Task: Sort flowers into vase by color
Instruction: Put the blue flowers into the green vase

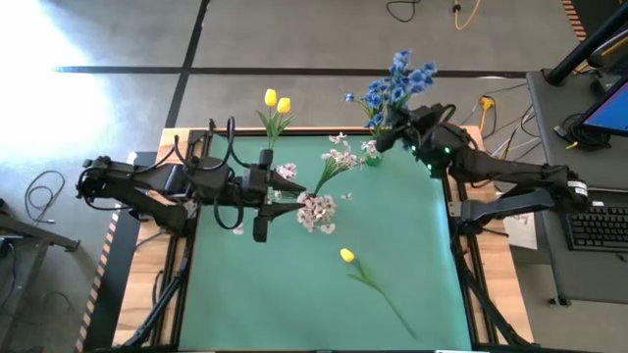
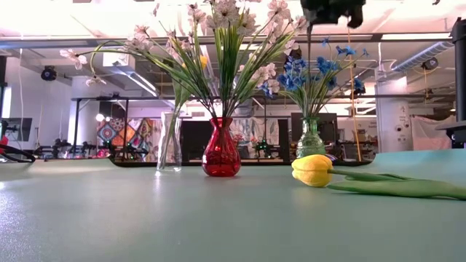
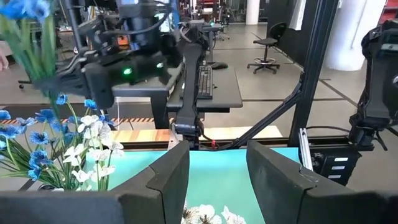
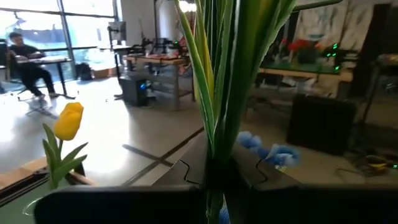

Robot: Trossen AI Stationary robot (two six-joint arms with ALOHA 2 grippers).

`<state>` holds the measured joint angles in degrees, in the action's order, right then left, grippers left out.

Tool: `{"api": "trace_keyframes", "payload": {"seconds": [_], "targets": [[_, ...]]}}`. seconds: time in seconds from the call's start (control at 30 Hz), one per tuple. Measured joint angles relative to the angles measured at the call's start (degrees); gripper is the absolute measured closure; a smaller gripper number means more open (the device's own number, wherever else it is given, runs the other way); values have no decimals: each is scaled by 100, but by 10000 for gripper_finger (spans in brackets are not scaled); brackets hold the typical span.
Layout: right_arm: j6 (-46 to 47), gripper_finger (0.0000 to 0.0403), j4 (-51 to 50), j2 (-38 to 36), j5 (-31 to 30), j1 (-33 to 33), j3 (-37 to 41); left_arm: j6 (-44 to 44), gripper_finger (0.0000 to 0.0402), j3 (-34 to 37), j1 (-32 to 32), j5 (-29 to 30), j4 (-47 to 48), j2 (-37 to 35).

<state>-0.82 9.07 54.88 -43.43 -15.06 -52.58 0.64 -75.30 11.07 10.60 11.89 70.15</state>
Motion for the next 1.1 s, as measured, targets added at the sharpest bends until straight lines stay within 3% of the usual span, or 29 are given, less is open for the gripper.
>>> {"api": "trace_keyframes", "payload": {"seconds": [0.23,0.57,1.1], "targets": [[408,380,378,34,929,-743,587,-3,253,1,0,-1,96,2],[-175,380,2059,77,880,-807,1541,-9,254,1,0,-1,206,4],[-268,381,2059,80,730,-976,1685,-13,254,1,0,-2,232,4]]}}
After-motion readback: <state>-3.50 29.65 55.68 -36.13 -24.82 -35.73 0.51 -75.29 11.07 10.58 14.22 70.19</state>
